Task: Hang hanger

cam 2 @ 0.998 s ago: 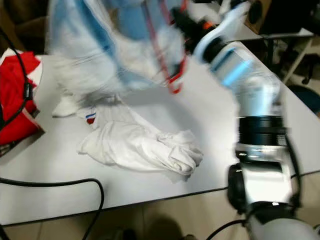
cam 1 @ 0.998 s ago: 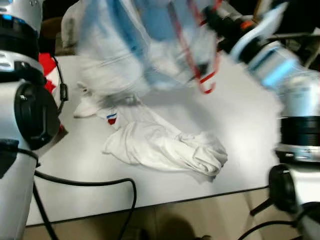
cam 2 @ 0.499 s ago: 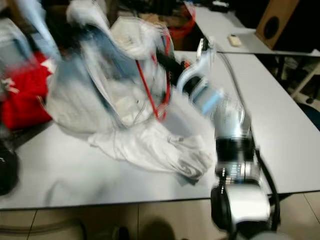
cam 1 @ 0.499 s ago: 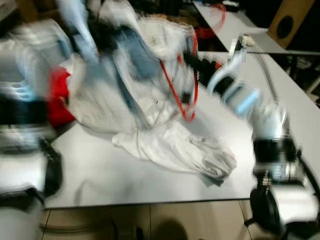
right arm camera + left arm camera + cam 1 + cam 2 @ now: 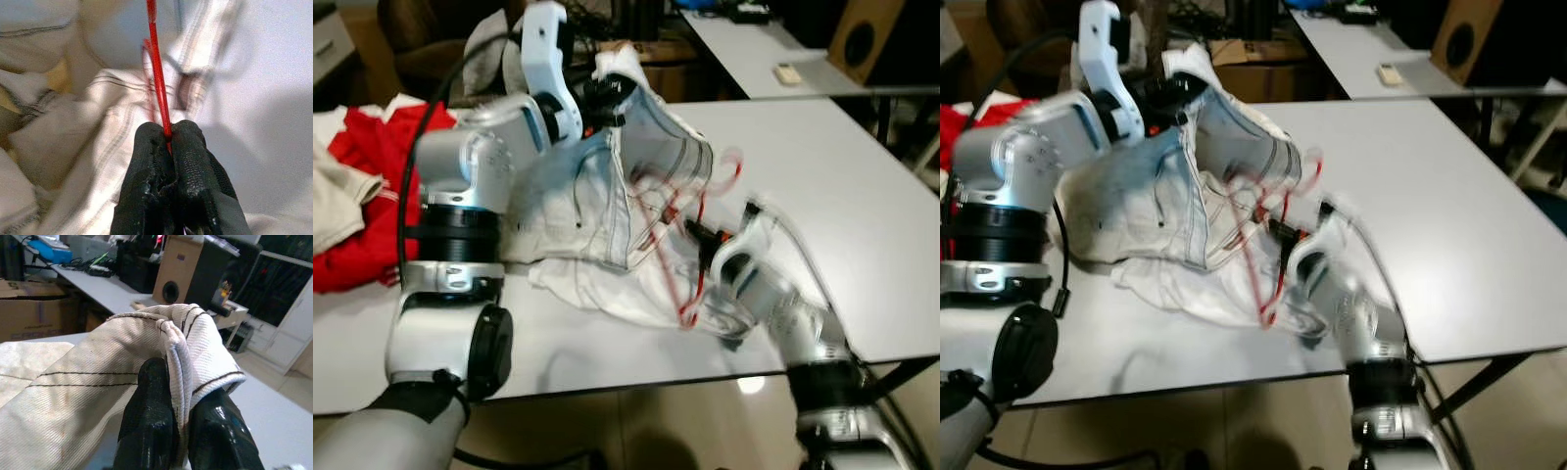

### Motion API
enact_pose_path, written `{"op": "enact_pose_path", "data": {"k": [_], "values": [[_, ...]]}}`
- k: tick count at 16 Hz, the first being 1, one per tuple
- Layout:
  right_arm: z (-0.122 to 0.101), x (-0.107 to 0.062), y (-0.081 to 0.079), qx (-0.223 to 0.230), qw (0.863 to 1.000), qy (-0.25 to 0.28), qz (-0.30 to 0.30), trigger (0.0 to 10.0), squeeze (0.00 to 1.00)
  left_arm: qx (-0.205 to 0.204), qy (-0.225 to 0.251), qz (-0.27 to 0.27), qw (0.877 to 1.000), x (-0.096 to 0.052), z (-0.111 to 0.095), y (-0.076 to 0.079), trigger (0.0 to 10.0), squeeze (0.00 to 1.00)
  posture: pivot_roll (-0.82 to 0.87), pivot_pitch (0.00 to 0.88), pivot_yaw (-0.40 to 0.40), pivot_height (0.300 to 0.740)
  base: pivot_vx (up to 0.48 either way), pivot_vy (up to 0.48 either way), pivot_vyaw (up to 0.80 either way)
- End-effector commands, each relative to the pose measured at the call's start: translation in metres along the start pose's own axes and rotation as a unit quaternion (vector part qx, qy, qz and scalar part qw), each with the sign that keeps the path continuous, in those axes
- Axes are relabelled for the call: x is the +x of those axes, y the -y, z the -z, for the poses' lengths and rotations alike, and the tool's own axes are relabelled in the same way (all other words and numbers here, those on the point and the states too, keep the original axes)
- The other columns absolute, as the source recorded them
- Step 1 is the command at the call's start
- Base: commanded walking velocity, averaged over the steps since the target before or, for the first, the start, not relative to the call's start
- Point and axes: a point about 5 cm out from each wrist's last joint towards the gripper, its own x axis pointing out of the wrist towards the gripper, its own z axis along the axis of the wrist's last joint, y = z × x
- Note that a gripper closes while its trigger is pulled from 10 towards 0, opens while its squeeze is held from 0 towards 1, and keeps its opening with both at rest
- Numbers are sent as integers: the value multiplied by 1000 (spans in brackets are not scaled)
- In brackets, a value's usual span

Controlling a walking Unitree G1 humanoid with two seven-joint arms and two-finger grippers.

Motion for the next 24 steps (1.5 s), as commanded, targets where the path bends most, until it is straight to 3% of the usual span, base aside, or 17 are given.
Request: {"op": "enact_pose_path", "data": {"k": [1,3,5,6,7,8,10,11,13,14,15,18,20,21,23,24], "values": [[-2,-4,-6,0,1000,11,-7,10000,0,16,6,-11,1000,0,0,-1,0,0,-58,0,89,740,0,0,0],[-14,-11,-14,63,995,70,-30,10000,0,27,-5,16,999,-4,6,3,0,0,-65,0,100,740,0,0,0],[-36,-10,-18,122,983,129,-49,10000,0,79,-44,31,995,-11,18,1,0,0,-66,0,103,740,0,0,0],[-43,-9,-20,142,978,143,-57,10000,0,85,-64,38,994,-14,22,0,0,0,-65,0,102,740,0,0,0],[-47,-8,-21,159,974,150,-62,10000,0,82,-74,46,993,-16,24,0,0,0,-65,0,102,740,0,0,0],[-57,1,-24,194,965,162,-71,10000,0,53,-80,80,992,-18,21,7,0,0,-54,0,97,740,0,0,0],[-59,14,-26,194,967,152,-71,10000,0,26,-61,110,992,-12,10,18,0,0,-39,0,87,740,0,0,0],[-63,28,-33,190,969,137,-75,10000,0,15,-40,142,989,-6,-6,31,0,0,-28,0,79,740,0,0,0],[-73,38,-50,169,973,121,-96,10000,0,9,-12,162,987,-2,-29,40,0,0,-18,0,67,740,0,0,0],[-83,47,-71,128,978,97,-129,10000,0,-22,30,173,984,-3,-63,44,0,0,-8,0,54,740,0,0,0],[-88,50,-78,120,978,93,-141,10000,0,-51,53,188,979,-5,-81,49,0,0,-5,0,51,740,0,0,0],[-92,56,-82,114,978,91,-149,10000,0,-90,72,205,972,-6,-102,57,0,0,6,0,46,740,0,0,0],[-87,56,-76,109,980,83,-141,10000,0,-93,68,183,976,-4,-100,53,0,0,9,0,48,740,0,0,0],[-71,56,-60,102,986,69,-114,10000,0,-108,56,147,982,2,-93,46,0,0,10,0,51,740,0,0,0],[-63,53,-48,114,986,64,-99,10000,0,-10,19,109,994,4,-77,38,0,0,7,0,62,740,0,0,0],[-64,49,-44,118,985,70,-101,10000,0,35,-12,104,994,3,-62,33,0,0,2,0,71,740,0,0,0]]}}
